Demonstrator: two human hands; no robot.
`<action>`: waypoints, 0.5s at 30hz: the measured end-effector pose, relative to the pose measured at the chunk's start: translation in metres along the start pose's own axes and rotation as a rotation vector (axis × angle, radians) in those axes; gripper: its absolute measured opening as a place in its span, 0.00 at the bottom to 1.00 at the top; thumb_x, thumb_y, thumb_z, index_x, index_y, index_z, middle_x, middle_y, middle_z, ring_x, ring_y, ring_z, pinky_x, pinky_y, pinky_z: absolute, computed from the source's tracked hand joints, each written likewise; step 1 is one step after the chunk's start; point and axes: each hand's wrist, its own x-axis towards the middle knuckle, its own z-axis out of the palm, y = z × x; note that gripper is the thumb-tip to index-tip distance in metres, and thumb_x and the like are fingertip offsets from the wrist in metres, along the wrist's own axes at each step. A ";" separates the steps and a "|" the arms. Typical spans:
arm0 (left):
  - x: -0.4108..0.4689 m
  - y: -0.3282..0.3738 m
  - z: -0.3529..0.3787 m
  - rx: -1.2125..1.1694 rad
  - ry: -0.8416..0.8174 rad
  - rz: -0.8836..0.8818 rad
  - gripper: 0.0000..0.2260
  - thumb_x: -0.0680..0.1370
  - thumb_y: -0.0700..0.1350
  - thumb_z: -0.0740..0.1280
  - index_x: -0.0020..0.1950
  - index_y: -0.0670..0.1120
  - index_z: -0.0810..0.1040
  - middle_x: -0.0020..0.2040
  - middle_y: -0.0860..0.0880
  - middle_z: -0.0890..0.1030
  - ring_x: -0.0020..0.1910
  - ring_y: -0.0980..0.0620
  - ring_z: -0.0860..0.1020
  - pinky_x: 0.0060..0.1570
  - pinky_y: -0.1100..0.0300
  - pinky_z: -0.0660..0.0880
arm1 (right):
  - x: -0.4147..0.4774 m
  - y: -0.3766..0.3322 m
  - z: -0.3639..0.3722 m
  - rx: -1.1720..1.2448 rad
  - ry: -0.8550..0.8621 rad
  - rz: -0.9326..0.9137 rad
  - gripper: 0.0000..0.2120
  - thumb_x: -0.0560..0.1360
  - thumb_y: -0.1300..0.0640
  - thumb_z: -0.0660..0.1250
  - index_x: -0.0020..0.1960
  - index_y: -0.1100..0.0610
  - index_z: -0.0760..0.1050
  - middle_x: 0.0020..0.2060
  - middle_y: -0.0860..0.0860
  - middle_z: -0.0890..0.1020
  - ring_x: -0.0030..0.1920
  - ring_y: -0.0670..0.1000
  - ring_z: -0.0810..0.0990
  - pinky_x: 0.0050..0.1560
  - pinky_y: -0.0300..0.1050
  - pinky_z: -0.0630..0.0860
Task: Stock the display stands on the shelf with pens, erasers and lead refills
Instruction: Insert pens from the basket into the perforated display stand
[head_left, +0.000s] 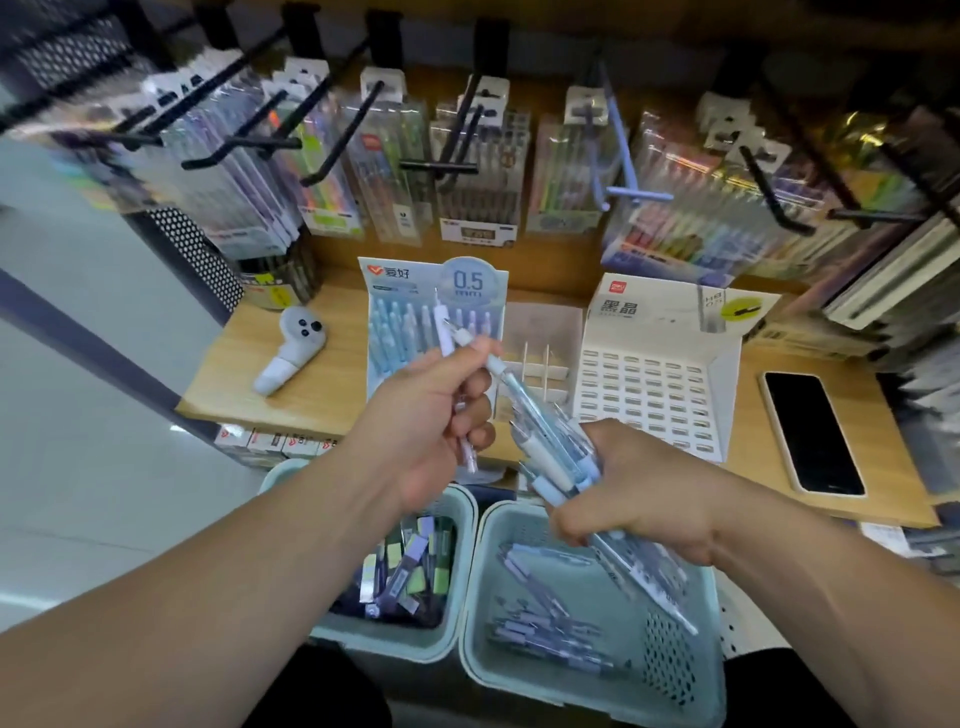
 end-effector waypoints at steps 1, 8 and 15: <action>0.003 0.000 -0.002 -0.008 0.009 0.000 0.06 0.79 0.47 0.68 0.51 0.45 0.81 0.32 0.52 0.70 0.25 0.56 0.61 0.24 0.63 0.65 | 0.004 -0.001 0.000 -0.011 -0.007 0.003 0.14 0.66 0.72 0.72 0.43 0.56 0.76 0.30 0.49 0.78 0.28 0.43 0.77 0.30 0.36 0.72; 0.022 0.021 -0.030 -0.156 0.173 0.077 0.06 0.78 0.49 0.69 0.45 0.48 0.76 0.32 0.53 0.72 0.24 0.57 0.63 0.24 0.65 0.65 | 0.021 0.008 -0.003 0.026 -0.017 0.038 0.13 0.64 0.72 0.73 0.41 0.56 0.77 0.30 0.49 0.78 0.32 0.46 0.77 0.33 0.40 0.74; 0.012 0.008 -0.038 0.119 0.178 -0.046 0.11 0.72 0.50 0.74 0.47 0.46 0.77 0.39 0.48 0.80 0.26 0.56 0.67 0.23 0.64 0.65 | 0.033 0.012 -0.004 0.450 0.252 0.021 0.15 0.67 0.70 0.74 0.53 0.64 0.79 0.37 0.58 0.81 0.34 0.53 0.79 0.41 0.49 0.78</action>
